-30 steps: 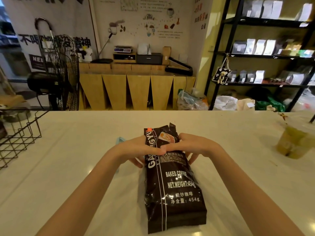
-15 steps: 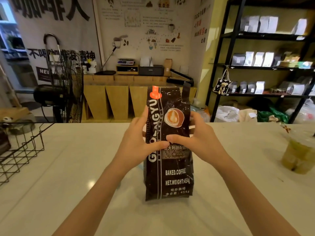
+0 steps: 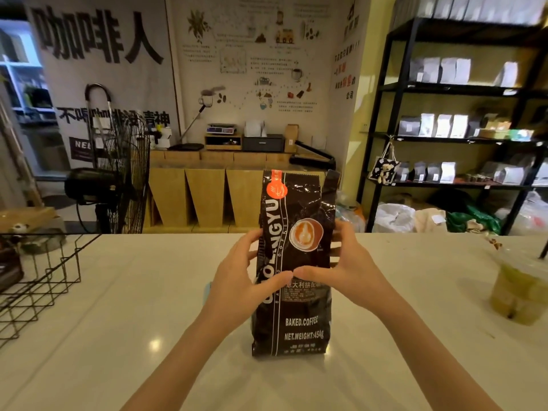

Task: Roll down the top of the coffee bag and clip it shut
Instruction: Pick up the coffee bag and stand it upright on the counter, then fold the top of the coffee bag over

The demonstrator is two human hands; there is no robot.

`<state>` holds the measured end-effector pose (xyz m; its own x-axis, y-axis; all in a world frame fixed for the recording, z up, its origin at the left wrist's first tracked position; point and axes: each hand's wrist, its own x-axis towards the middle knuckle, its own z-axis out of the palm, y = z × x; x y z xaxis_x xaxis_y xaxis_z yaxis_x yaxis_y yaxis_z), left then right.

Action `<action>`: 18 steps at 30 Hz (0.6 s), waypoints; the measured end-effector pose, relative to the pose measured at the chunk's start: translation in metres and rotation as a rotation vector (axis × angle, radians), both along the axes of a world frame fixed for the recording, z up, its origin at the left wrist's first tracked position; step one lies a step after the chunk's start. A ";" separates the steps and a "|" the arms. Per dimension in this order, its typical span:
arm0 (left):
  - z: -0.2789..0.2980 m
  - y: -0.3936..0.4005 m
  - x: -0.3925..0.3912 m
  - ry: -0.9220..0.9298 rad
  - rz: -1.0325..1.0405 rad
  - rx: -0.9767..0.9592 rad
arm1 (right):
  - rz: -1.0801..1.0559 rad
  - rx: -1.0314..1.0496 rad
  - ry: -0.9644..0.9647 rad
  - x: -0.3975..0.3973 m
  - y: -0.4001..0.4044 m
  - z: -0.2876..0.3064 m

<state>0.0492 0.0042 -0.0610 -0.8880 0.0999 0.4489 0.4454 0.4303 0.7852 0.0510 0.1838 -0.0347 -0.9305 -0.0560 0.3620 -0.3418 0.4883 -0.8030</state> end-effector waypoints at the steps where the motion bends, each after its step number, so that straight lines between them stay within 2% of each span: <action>1: -0.001 0.000 0.001 -0.054 -0.013 0.082 | 0.004 -0.003 -0.016 -0.001 0.001 0.000; 3: -0.004 0.001 0.001 -0.158 -0.047 0.251 | 0.006 0.011 -0.045 -0.001 0.004 -0.001; 5: -0.008 0.003 0.000 -0.197 -0.045 0.314 | -0.009 0.080 -0.050 0.000 0.006 0.001; 7: -0.010 0.004 -0.001 -0.189 -0.036 0.351 | -0.060 0.062 -0.007 0.000 0.007 0.008; 9: -0.010 0.004 -0.001 -0.180 -0.053 0.382 | -0.168 -0.026 0.142 -0.001 0.007 0.022; 10: -0.010 0.004 0.000 -0.176 -0.065 0.393 | -0.211 -0.002 0.272 -0.002 0.005 0.032; 12: -0.010 0.003 0.000 -0.164 -0.080 0.403 | -0.229 0.237 0.553 -0.002 -0.002 0.055; 14: -0.011 0.001 -0.001 -0.160 -0.084 0.394 | -0.132 0.571 0.729 -0.006 -0.011 0.078; 15: -0.010 0.000 -0.001 -0.160 -0.084 0.393 | -0.039 0.699 0.734 -0.008 -0.018 0.089; 18: -0.011 -0.002 -0.003 -0.158 -0.077 0.381 | 0.197 0.991 0.579 -0.019 -0.038 0.108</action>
<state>0.0464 0.0025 -0.0717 -0.9452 0.0221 0.3258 0.3266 0.0657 0.9429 0.0319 0.1457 0.0735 -0.5842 -0.6777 0.4465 -0.6723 0.7123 0.2015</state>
